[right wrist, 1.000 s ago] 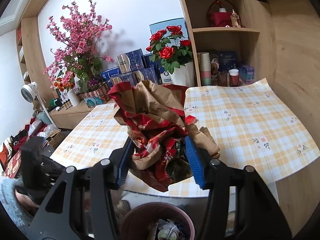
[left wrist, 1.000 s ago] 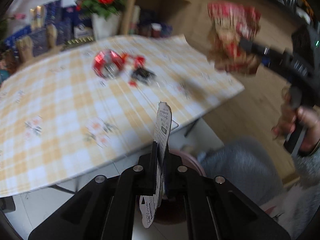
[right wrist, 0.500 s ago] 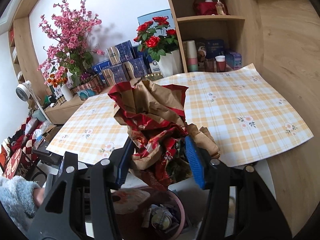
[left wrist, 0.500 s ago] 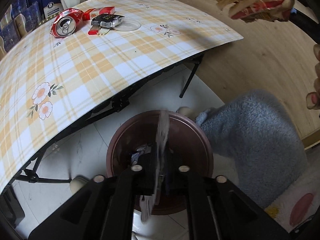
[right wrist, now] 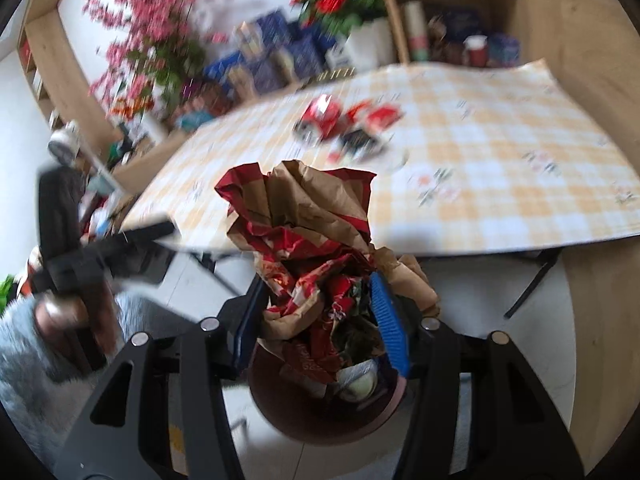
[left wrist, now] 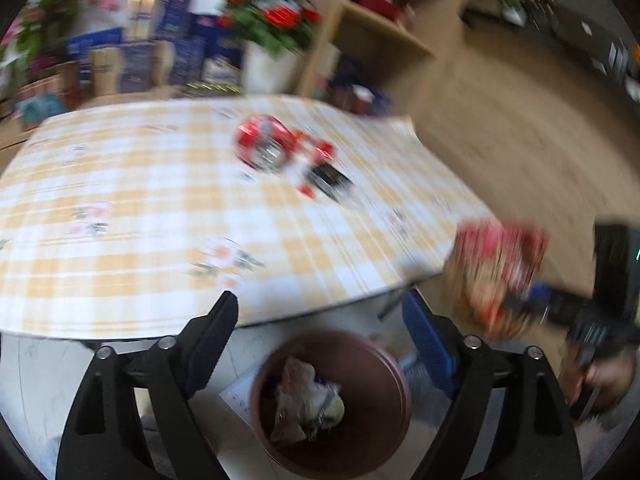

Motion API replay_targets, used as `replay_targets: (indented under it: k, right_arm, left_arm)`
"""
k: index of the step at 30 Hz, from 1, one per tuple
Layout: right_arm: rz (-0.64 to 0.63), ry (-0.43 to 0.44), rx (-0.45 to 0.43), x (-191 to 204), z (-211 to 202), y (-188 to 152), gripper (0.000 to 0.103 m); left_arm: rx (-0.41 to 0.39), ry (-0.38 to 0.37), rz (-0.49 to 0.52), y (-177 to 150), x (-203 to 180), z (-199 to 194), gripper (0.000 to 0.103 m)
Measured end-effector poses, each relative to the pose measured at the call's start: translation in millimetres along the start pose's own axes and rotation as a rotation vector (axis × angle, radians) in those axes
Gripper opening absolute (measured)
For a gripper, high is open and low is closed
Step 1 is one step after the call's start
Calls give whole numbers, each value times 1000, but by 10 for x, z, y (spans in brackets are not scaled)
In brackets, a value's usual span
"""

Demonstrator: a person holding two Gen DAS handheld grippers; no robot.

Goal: Collect trash
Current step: 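Open both tools to drop the leaflet and paper bag into the bin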

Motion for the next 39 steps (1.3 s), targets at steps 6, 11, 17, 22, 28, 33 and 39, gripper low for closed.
replay_targets:
  k: [6,11,17,22,28,33,39]
  right_arm:
    - [-21,43,157,157,465,-267,54]
    - [-42,53,257,218,799,-389,54]
    - [-56,28,333,251,1042,-490,56]
    - [-45,15,368,225,1146,-572,58]
    - [-45,25,370,250,1174,-570,80]
    - [-64,-3,311,276,1103,-422,97]
    - [-98,-44,261,248,996,-219,97]
  left_arm:
    - [-116,130,-92,88,350,-401,89]
    - [-159,227,-129,-26,554,-604,90]
    - [-133,263,-155,-173,677,-635,91]
    - [-124,270,-173,-209,729,-604,91]
    - [-118,271,-178,-217,743,-576,91]
    - [-110,278,-188,-240,780,-552,91]
    - [-98,279,-197,-261,817,-523,93]
Point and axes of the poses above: each gripper's, at about its wrist camera, not at the fingertips, and z roughly the way its jaws point, x to its left, y to its top, the point moved 6 cm from there along z, roughly the way its jaws point, and after that the axes turned 4 degrees about y, right-handed, at the moved point
